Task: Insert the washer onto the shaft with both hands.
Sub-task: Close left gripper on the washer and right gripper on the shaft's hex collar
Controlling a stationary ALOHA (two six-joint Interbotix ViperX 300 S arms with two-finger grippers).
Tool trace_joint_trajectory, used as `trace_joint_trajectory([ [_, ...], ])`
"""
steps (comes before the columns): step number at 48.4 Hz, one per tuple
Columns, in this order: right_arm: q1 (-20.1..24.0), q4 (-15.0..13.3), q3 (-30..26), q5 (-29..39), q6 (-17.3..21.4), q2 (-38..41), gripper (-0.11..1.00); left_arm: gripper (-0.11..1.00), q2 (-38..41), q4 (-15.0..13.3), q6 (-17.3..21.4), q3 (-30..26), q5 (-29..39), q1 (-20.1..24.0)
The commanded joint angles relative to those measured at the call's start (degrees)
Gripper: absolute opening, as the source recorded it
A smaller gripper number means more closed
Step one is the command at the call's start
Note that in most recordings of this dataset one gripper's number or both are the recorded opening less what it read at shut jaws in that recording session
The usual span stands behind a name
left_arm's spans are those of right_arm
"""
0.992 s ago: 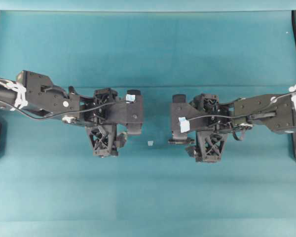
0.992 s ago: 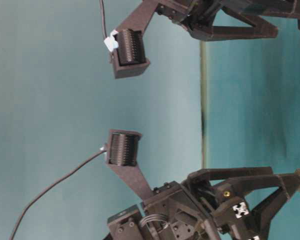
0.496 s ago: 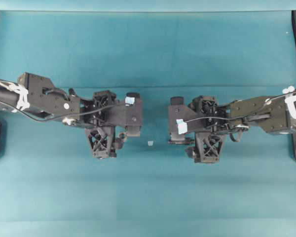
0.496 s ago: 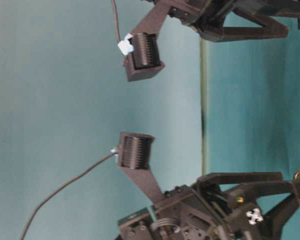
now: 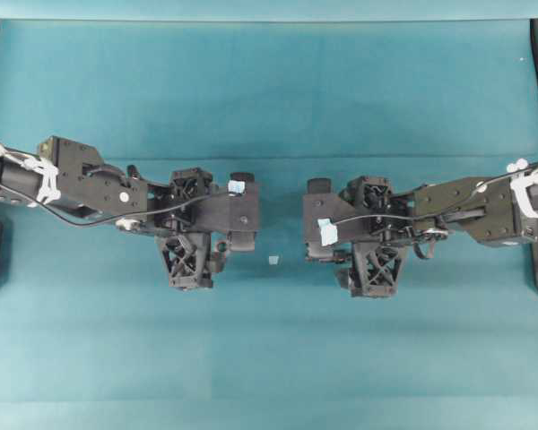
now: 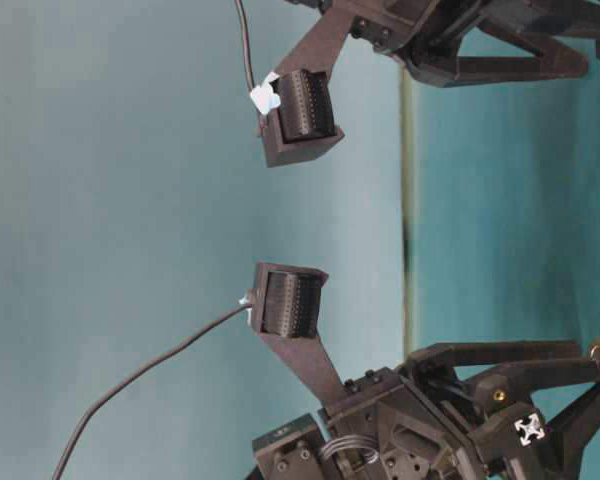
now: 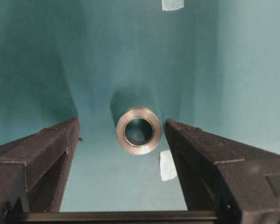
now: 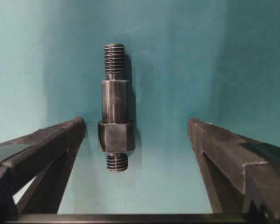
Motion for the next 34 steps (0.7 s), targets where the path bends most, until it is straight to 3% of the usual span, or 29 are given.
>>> trace_joint_trajectory([
  [1, 0.0, -0.09, -0.53, -0.26, 0.18, 0.09, 0.86, 0.81, -0.09, 0.09, 0.0, -0.35, -0.26, -0.18],
  [26, 0.0, 0.0, -0.53, 0.0, 0.26, 0.44, 0.85, 0.81, 0.09, 0.09, -0.44, -0.35, -0.26, -1.05],
  [34, 0.26, 0.18, -0.53, 0.18, 0.18, 0.44, 0.79, 0.81, 0.09, 0.0, -0.44, -0.35, -0.26, -1.05],
])
